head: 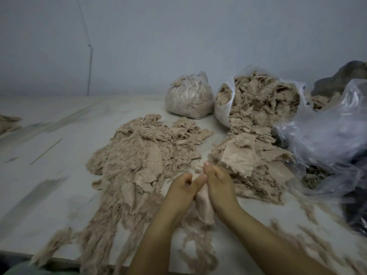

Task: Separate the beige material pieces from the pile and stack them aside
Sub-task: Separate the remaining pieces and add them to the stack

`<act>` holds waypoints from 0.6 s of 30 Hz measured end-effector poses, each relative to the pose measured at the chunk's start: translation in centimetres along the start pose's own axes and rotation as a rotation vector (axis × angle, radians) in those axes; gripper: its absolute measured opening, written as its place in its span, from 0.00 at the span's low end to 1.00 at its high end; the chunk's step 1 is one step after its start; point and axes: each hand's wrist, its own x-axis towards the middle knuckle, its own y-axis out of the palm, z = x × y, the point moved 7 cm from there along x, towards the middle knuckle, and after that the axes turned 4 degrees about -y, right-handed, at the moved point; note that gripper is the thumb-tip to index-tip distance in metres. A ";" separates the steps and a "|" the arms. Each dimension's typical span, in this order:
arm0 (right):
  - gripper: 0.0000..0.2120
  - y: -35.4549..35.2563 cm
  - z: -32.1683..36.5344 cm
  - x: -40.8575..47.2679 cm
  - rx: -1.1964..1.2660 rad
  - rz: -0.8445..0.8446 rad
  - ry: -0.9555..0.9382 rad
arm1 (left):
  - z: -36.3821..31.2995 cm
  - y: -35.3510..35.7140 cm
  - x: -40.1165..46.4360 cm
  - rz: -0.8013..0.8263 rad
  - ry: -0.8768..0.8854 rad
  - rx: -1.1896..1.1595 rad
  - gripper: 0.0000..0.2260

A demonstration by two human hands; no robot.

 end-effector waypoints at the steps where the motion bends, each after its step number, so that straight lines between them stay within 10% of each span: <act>1: 0.21 -0.1 -0.3 -0.1 0.012 -0.020 0.023 | 0.3 0.1 0.0 -0.063 0.011 -0.048 0.21; 6: 0.25 0.2 -1.3 0.2 0.050 0.119 0.134 | 1.1 0.3 0.2 -0.062 0.026 -0.059 0.17; 14: 0.16 -2.0 -2.1 0.6 0.161 -0.122 0.101 | 1.0 0.5 0.2 -0.069 -0.038 -0.270 0.14; 18: 0.17 -1.2 -4.4 -0.7 0.481 -0.245 0.453 | 2.4 0.2 0.5 -0.104 -0.191 -0.589 0.13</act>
